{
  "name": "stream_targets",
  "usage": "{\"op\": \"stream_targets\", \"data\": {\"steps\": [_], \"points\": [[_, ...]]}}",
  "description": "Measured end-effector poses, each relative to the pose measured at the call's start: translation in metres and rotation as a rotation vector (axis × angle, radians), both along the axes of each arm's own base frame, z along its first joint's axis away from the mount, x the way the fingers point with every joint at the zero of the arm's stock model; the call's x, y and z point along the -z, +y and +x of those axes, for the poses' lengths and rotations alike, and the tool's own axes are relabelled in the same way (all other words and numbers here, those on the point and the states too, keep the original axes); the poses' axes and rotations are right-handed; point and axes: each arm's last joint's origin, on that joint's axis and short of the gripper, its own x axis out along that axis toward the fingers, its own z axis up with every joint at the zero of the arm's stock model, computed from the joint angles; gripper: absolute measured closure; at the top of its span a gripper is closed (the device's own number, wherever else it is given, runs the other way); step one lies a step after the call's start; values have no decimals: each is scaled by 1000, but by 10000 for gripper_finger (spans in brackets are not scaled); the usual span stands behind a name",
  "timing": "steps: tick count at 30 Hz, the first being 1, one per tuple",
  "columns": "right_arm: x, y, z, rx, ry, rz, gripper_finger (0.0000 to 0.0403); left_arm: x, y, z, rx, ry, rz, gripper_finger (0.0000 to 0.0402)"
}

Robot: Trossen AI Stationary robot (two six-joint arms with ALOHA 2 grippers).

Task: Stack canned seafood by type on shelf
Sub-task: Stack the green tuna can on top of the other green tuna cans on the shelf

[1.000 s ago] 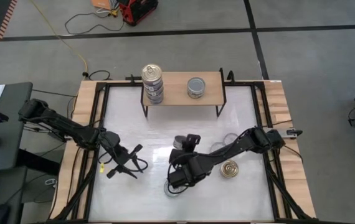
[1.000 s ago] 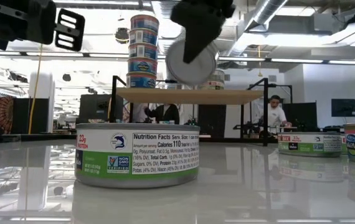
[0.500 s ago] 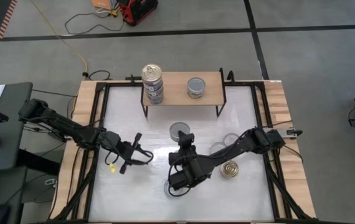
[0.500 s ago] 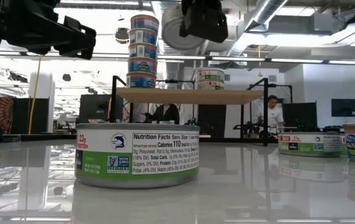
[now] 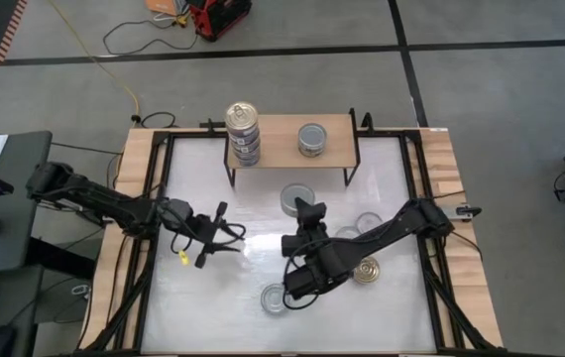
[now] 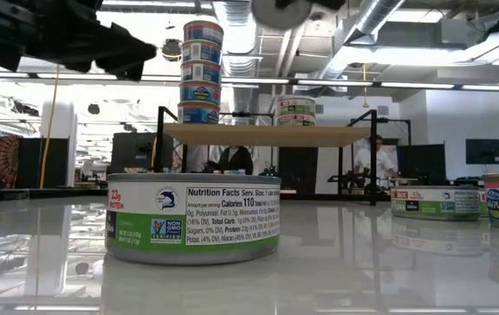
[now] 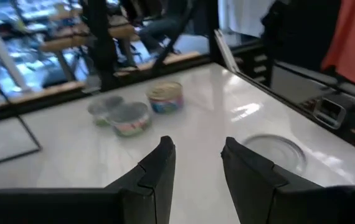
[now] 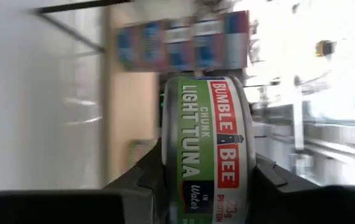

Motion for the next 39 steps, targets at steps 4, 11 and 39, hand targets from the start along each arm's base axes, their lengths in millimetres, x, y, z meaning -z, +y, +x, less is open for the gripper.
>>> {"op": "stream_targets", "data": {"steps": [4, 11, 39], "points": [[-29, -6, -17, -11, -26, -19, 248, -6, 3, 1, -72, -68, 29, 274], [-56, -44, -27, 45, 72, -11, 248, -13, 5, 2, -136, -127, -78, 274], [-69, -223, 11, 195, 160, 240, 248, -17, 7, 2, -228, -166, -77, 274]]}}
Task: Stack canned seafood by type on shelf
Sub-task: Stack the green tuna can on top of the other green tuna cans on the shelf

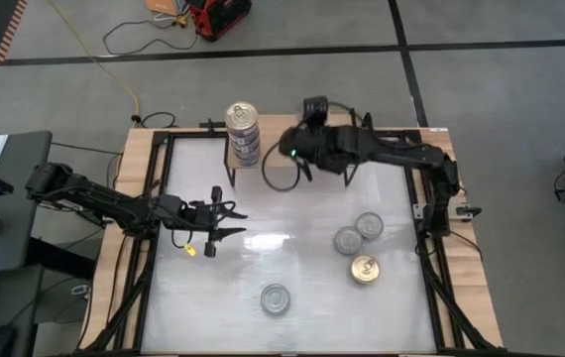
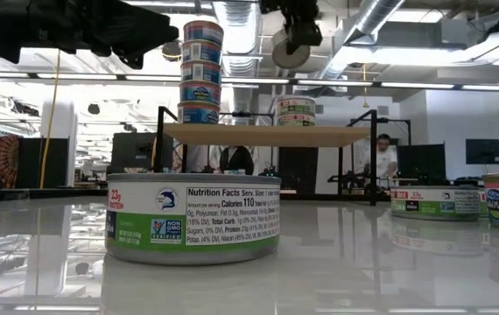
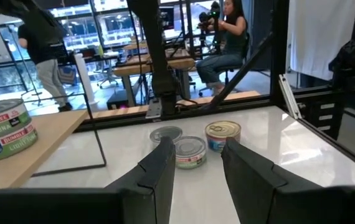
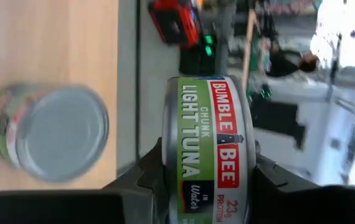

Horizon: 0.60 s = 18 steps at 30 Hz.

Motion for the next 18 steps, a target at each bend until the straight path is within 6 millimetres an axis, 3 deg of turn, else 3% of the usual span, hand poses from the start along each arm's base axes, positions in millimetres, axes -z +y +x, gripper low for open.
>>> {"op": "stream_targets", "data": {"steps": [6, 10, 18], "points": [[-9, -27, 12, -118, -77, 20, 248, 4, 0, 0, 0, 37, -2, 274], [-15, -47, 8, -97, -86, -17, 248, 8, 0, 0, -2, 79, -13, 274], [-6, -86, -4, -80, -29, 23, 248, 12, 0, 0, -3, 128, -34, 274]]}}
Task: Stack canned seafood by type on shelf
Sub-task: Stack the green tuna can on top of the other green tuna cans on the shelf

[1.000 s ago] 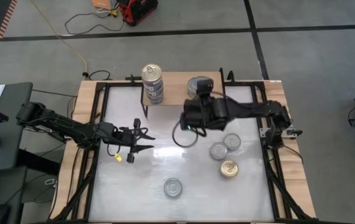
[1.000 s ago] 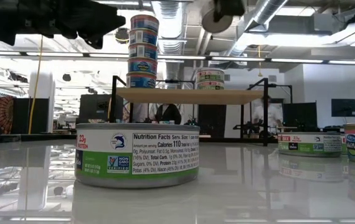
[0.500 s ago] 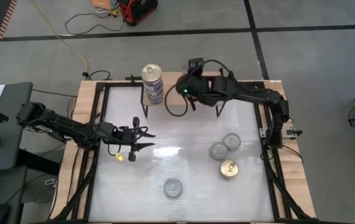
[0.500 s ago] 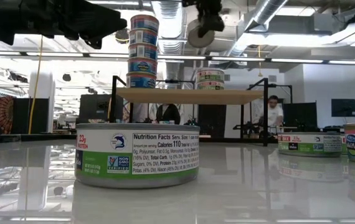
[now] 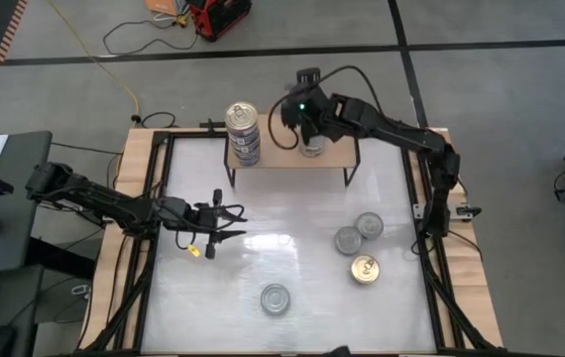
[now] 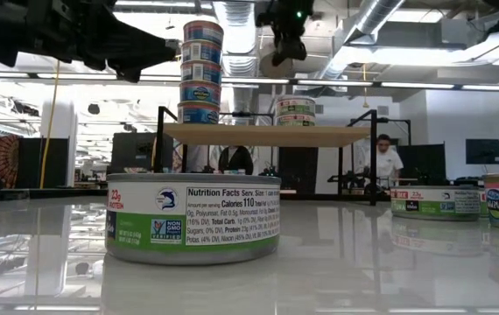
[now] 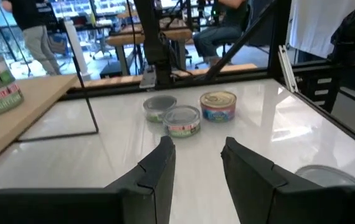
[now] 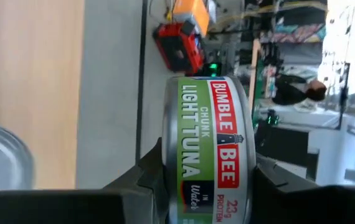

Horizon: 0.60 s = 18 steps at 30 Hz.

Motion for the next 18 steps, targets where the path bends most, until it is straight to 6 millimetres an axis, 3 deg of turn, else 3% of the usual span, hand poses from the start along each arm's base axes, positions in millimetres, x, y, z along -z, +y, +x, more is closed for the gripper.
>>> {"op": "stream_targets", "data": {"steps": [2, 5, 13, 18], "points": [[5, -6, -2, 17, 16, 6, 248, 1, 0, 0, -1, 16, -10, 274], [14, -1, 1, 2, 41, 24, 248, 4, 0, 0, -2, 43, -17, 274], [33, 66, 6, -26, 122, 138, 248, 5, 0, 0, -8, 49, -30, 274], [39, 87, -3, 62, 150, 161, 248, 4, 0, 0, -8, 44, -38, 274]]}}
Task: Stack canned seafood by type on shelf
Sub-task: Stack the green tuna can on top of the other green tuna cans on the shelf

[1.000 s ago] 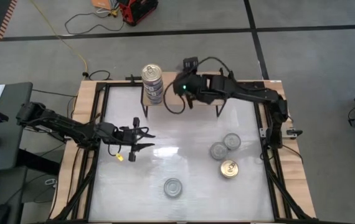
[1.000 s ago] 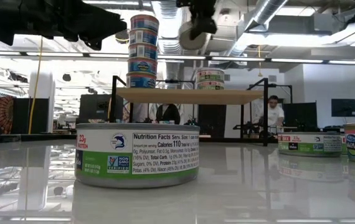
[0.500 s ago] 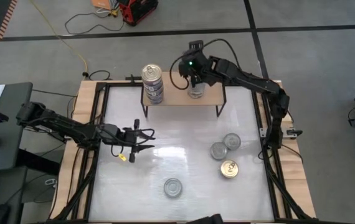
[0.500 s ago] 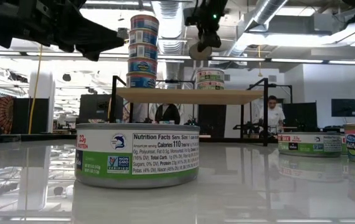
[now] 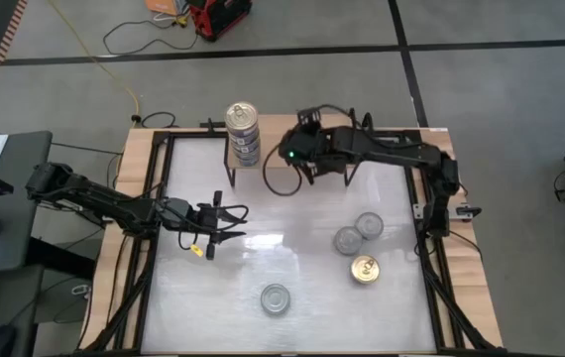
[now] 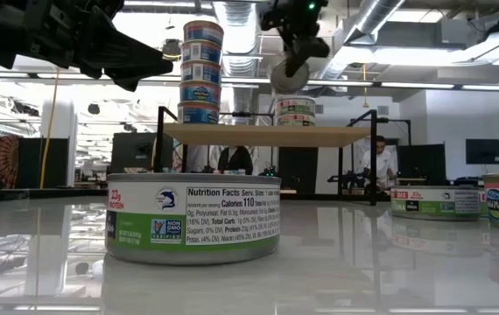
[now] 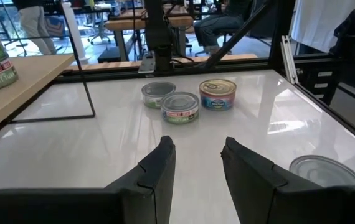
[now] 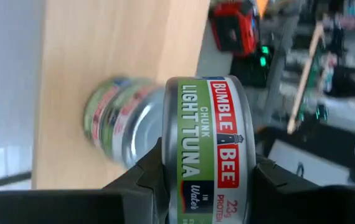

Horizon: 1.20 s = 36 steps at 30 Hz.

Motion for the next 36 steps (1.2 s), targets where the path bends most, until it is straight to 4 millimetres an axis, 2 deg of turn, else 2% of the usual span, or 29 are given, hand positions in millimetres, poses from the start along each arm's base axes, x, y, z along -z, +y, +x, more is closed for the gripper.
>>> {"op": "stream_targets", "data": {"steps": [10, 17, 23, 31, 36], "points": [[2, -11, -5, 168, -112, -22, 248, -5, 0, 0, 6, -56, 9, 274], [12, -14, 1, 177, -102, 12, 235, -6, 0, 0, 11, -63, 66, 274], [20, -13, 5, 186, -93, 43, 246, -7, 0, 0, 11, -70, 74, 274], [21, -14, 5, 210, -144, 105, 200, -9, 0, -1, 11, -77, 71, 274], [24, -14, 6, 220, -155, 136, 193, -10, 0, -2, 11, -82, 65, 274]]}}
